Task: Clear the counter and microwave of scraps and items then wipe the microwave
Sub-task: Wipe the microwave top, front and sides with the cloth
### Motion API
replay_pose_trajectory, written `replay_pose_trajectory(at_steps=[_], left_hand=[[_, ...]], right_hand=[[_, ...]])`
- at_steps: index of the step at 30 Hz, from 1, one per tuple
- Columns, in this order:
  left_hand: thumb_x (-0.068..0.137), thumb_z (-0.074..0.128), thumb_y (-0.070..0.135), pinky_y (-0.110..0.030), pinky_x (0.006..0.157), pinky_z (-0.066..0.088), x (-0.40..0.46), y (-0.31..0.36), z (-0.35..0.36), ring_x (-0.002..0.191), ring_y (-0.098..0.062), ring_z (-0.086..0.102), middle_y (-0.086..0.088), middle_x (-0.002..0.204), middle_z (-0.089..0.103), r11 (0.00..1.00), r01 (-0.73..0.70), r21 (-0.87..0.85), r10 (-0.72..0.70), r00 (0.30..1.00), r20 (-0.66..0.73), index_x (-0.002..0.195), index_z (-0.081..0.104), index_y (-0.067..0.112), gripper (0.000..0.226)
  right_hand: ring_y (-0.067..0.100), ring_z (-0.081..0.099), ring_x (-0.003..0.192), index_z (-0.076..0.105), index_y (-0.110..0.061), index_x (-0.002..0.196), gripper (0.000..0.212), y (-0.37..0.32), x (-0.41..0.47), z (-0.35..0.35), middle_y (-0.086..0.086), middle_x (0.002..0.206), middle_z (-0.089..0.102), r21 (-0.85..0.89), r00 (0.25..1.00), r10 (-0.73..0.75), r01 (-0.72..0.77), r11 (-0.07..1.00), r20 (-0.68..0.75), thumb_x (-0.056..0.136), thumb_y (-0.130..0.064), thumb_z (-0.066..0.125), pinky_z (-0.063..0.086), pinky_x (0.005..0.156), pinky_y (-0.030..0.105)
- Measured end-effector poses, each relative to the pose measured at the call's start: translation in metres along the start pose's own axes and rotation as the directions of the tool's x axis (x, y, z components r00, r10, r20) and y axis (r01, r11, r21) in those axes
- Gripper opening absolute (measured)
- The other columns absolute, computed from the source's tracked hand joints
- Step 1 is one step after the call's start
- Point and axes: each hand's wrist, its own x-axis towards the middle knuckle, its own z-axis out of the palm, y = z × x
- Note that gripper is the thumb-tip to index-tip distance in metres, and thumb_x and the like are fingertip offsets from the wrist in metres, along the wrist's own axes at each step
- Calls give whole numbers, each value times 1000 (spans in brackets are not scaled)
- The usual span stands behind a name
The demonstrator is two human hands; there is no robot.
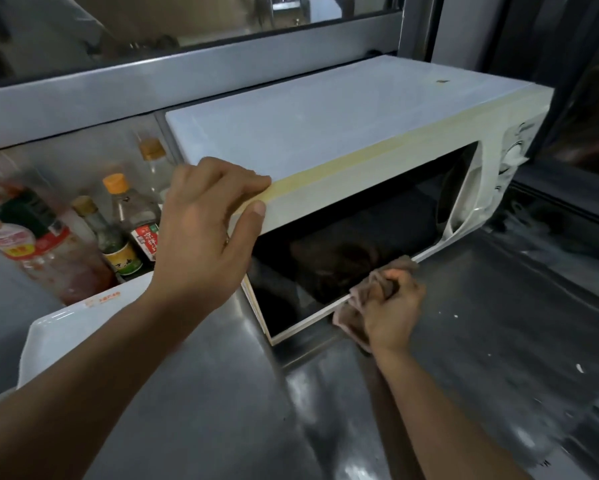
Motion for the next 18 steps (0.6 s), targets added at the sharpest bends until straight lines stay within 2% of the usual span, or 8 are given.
replay_pose_trajectory(at_steps=[2,5,6,9,10,13,16,18], left_hand=[[90,49,19,-22,88,29,-1,0,3,103,-15,44,-5,106,60,1000,21,-19,-22,1000,-21,111,66,11,28],[89,50,17,-19,91,29,1,0,5,103,-14,45,2,105,58,999,31,-32,-32,999,-37,110,66,12,27],[89,50,18,-19,91,29,1,0,6,103,-16,46,4,104,57,999,22,-35,-23,999,-41,109,67,12,27],[89,48,21,-15,92,28,3,-1,7,103,-20,48,3,104,57,999,6,-35,-8,998,-55,107,67,10,29],[89,48,21,-14,92,28,3,-1,7,103,-20,47,2,104,57,1000,1,-29,-3,998,-63,107,67,10,29],[89,48,20,-19,92,30,2,0,9,102,-14,46,2,103,56,999,-3,-36,0,996,-94,106,66,8,28],[89,47,20,-22,92,31,0,0,11,103,-2,41,4,103,53,998,1,-57,-7,993,-115,107,66,9,28],[89,47,20,-22,92,30,0,0,11,103,-1,40,5,104,52,998,9,-60,-16,993,-119,108,66,10,28]], right_hand=[[29,55,92,62,2,93,16,6,24,-7,27,109,53,-25,1000,-22,22,999,6,78,8,61,37,80,12],[33,61,89,64,-1,92,14,20,58,-14,24,104,59,-57,1000,-26,26,998,-8,78,3,62,50,82,31],[33,62,87,64,-1,90,12,22,69,-16,23,100,61,-54,1000,-18,17,998,-23,78,2,63,51,78,32],[24,61,77,65,1,82,4,24,96,-25,17,87,66,-12,998,23,-23,1000,-56,79,3,64,41,62,10],[21,60,76,66,1,82,3,24,100,-27,15,84,65,2,998,41,-41,999,-51,80,2,64,41,62,6],[22,61,85,66,1,89,6,22,102,-28,18,93,68,73,991,127,-123,990,-50,83,-2,64,46,76,19],[24,59,91,63,0,97,12,15,92,-24,15,98,65,83,983,171,-165,983,-64,86,-2,57,34,71,13],[19,54,88,58,2,102,15,9,74,-19,10,94,58,97,984,176,-172,980,-29,89,-1,52,30,67,11]])
